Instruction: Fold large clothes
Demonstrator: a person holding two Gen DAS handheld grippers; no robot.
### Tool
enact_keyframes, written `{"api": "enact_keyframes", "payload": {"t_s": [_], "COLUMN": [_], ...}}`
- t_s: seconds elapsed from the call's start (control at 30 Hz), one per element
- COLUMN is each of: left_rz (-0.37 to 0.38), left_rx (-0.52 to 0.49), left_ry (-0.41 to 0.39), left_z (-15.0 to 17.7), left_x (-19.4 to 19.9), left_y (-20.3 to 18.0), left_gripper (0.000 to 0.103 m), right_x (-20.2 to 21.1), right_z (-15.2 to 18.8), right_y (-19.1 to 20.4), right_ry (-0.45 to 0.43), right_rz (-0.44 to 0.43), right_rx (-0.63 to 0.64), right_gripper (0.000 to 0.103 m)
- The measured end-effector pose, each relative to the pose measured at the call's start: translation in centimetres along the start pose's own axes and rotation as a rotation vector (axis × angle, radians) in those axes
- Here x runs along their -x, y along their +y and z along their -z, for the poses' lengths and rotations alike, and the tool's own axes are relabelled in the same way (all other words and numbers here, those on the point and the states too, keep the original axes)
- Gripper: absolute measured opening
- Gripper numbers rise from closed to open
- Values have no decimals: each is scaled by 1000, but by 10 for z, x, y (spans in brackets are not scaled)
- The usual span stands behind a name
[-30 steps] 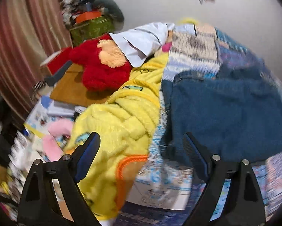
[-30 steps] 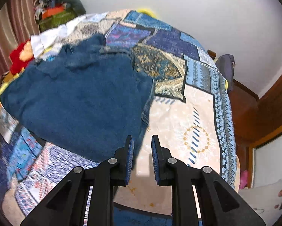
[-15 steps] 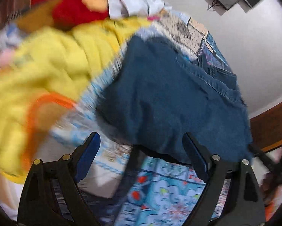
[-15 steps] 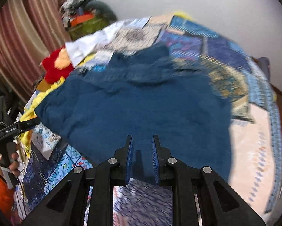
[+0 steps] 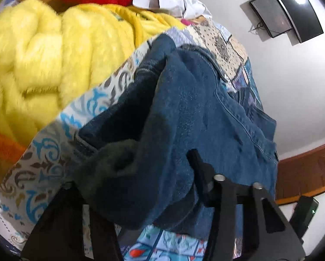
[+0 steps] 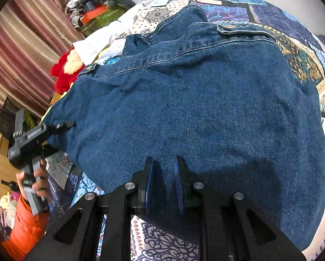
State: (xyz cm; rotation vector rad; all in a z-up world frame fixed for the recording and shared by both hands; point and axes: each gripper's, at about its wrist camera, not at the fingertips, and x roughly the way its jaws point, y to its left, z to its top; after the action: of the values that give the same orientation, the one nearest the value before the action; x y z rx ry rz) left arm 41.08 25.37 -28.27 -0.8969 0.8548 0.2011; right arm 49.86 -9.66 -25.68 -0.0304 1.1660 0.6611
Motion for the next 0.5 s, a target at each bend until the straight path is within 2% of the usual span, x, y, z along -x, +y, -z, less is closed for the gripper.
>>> {"api": "enact_keyframes", "payload": {"t_s": [0.1, 0.17, 0.23, 0.37, 0.5], "left_rz": [-74, -92, -96, -79, -127], "left_rx": [-86, -151, -207, -299, -433], "left_ry": [-82, -121, -162, -225, -298], "left_z": [5, 7, 6, 8, 19], "left_x": [15, 26, 42, 73, 93], "left_y": [-23, -38, -52, -77, -99], "left_gripper": [33, 28, 26, 24, 24], "right_x": [0, 0, 2, 2, -22], "right_z": [-3, -8, -13, -23, -32], "right_y": [10, 16, 24, 55, 89], "right_ry": [23, 33, 35, 6, 23], "right_rz": [33, 31, -31, -98, -155], "right_rx": [12, 11, 0, 22, 50], "right_gripper": [14, 14, 14, 14, 14]}}
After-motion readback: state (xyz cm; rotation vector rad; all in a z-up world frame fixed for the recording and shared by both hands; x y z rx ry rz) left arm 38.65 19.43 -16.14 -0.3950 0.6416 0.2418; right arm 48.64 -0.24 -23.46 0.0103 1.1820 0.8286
